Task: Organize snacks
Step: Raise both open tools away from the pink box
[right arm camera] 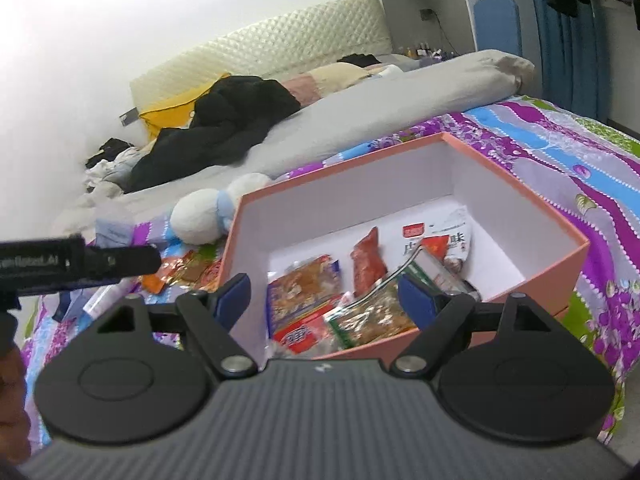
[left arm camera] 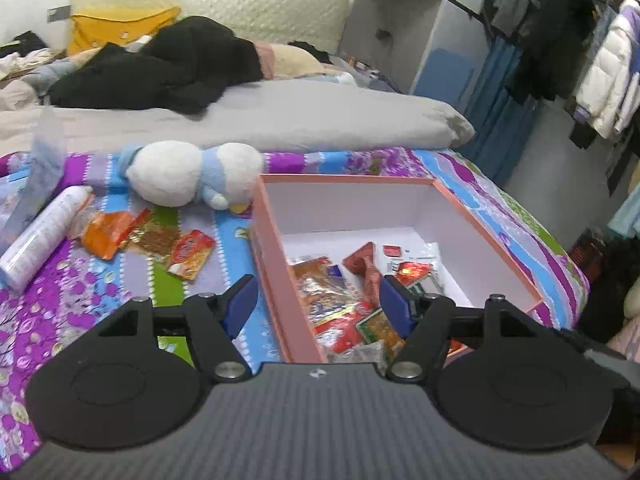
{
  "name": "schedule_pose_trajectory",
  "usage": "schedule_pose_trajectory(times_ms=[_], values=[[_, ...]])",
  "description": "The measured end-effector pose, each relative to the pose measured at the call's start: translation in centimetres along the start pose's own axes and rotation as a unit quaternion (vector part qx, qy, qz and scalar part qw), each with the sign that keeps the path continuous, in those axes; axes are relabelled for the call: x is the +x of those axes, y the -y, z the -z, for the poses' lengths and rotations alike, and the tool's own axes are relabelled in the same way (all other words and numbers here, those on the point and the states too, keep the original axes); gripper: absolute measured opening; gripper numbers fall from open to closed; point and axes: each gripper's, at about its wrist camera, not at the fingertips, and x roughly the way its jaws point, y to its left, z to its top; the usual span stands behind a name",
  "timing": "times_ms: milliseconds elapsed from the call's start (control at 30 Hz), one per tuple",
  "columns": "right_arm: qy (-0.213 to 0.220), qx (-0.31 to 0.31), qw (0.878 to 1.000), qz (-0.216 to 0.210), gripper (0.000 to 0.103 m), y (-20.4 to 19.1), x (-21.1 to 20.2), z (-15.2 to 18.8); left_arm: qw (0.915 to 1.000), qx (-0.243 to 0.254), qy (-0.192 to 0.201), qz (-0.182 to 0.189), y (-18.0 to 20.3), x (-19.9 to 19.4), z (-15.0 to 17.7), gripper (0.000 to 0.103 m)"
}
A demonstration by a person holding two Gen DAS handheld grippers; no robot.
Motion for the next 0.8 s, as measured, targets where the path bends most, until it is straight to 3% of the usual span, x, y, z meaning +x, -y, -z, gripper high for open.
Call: schedule_pose_trajectory(times_ms=[267, 533, 800], values=[[-0.004, -0.041, 0.999, -0.023, 0.082, -2.5, -1.1, 2.1, 0.9996, -0.016, 0.005, -0.024, -2.9, -2.4, 2.8, 0.072], [0.012, -0.067, 0.997, -0.039, 0.082, -4.5, -3.7, 2.9, 0.9991, 0.004, 0.004, -0.043, -3.4, -5.9, 5.3, 0.072], [0.01, -0.072, 0.996, -0.058, 0.082, -6.0, -5.8, 5.0, 0.9986, -0.02, 0.003, -0.049, -5.6, -8.9, 6.6, 0.072]])
